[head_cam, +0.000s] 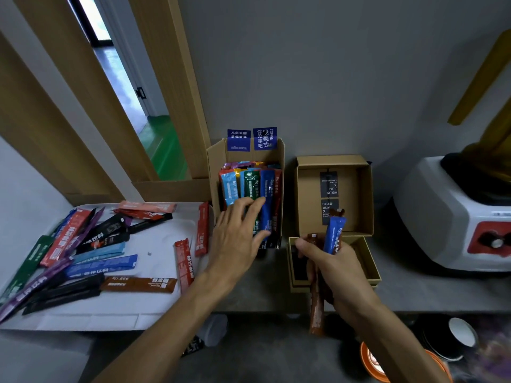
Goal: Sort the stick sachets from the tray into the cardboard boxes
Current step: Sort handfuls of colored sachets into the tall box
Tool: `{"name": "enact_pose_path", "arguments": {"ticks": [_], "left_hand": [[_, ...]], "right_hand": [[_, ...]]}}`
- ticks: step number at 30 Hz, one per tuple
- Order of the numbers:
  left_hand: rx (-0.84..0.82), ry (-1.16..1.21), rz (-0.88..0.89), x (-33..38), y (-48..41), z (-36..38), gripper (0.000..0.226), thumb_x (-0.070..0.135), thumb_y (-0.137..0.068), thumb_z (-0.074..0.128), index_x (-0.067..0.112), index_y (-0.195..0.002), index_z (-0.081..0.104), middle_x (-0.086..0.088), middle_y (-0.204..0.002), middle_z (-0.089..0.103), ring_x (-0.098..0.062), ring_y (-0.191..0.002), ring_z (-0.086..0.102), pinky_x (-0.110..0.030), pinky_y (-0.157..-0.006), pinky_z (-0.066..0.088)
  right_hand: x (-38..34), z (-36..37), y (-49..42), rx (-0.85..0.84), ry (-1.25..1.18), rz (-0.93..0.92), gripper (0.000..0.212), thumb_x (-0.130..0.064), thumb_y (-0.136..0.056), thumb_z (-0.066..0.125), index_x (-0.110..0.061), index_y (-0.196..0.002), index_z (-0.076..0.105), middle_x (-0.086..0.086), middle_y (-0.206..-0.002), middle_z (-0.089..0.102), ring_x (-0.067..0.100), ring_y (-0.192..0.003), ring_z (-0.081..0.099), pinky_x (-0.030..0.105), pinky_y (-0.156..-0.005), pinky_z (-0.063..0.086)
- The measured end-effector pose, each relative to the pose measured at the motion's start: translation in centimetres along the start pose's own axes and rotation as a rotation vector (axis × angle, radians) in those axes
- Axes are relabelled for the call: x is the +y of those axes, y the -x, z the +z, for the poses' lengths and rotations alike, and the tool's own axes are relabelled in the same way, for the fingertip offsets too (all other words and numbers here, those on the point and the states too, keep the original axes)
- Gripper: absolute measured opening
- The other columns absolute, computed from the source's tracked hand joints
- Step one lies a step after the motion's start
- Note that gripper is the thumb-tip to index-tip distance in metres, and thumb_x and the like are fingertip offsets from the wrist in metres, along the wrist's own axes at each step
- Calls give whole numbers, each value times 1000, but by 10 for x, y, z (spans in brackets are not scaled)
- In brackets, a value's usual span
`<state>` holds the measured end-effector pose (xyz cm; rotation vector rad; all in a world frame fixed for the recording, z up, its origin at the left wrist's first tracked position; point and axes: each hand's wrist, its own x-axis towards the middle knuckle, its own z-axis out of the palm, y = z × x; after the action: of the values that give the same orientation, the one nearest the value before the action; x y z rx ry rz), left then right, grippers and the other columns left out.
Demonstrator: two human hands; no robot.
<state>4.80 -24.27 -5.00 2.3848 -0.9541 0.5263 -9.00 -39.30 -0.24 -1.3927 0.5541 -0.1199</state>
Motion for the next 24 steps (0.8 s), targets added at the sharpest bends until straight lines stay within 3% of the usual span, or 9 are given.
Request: {"name": "enact_pose_path", "arguments": {"ticks": [4, 7, 9, 11, 13, 15, 19, 21, 24], "left_hand": [[-46, -75, 5, -4, -6, -2, 72, 31, -77, 81, 14, -140, 50, -8, -125, 52, -26, -111, 58, -43, -88, 57], [-42, 116, -80, 9, 1, -17, 55, 31, -86, 73, 16, -135, 54, -1, -124, 47, -10, -113, 51, -21, -93, 49], [-85, 419, -289, 32, 14, -43, 28, 34, -93, 64, 22, -117, 59, 11, -115, 53, 3, -101, 54, -9, -81, 48], [-231, 720, -460, 60, 31, -65, 18, 45, -91, 57, 29, -100, 61, 12, -98, 64, 1, -89, 62, -16, -73, 51], [-290, 833, -486, 80, 47, -78, 17, 48, -88, 62, 33, -97, 63, 14, -94, 69, -4, -86, 64, -20, -71, 52], [-233, 818, -512, 86, 56, -79, 13, 37, -88, 70, 35, -100, 64, 20, -95, 69, -1, -88, 65, -17, -74, 51], [-118, 841, -644, 71, 61, -77, 8, 25, -96, 61, 31, -95, 66, 14, -91, 71, -4, -86, 68, -25, -78, 57], [-92, 876, -691, 60, 63, -79, 9, 26, -97, 58, 29, -96, 66, 11, -90, 71, -6, -84, 68, -26, -75, 57], [-40, 949, -727, 50, 64, -81, 9, 25, -98, 56, 22, -97, 64, 1, -83, 72, -13, -76, 68, -27, -68, 54]], "right_hand": [[-8, 0, -3, -61, -130, 95, 32, -37, -83, 70, -8, -94, 60, 4, -66, 58, 14, -56, 56, 27, -59, 49], [-16, 3, -4, -59, -225, 72, 30, -36, -87, 67, -8, -97, 60, 4, -69, 59, 15, -62, 58, 30, -67, 48], [-21, 5, -7, -43, -270, 15, 34, -39, -86, 66, -9, -102, 62, 2, -75, 61, 15, -68, 60, 32, -72, 48], [-28, 10, -8, -44, -247, -50, 34, -41, -86, 65, -10, -101, 61, 0, -79, 65, 14, -73, 64, 30, -72, 50], [-37, 20, -9, -73, -251, -102, 28, -35, -91, 62, -9, -100, 61, -4, -79, 72, 12, -76, 71, 25, -66, 54], [-46, 31, -10, -98, -286, -124, 26, -30, -93, 60, -7, -105, 62, -2, -86, 76, 14, -84, 75, 26, -68, 58], [-59, 47, -16, -118, -215, -143, 39, -31, -88, 65, -3, -115, 60, 10, -105, 75, 25, -99, 73, 41, -85, 59], [-65, 47, -21, -116, -102, -156, 27, -27, -90, 66, -6, -106, 62, 9, -100, 75, 22, -93, 75, 39, -80, 60], [-74, 46, -26, -98, 79, -200, 17, -26, -92, 66, -9, -95, 63, 2, -84, 74, 9, -72, 72, 20, -62, 55]]}}
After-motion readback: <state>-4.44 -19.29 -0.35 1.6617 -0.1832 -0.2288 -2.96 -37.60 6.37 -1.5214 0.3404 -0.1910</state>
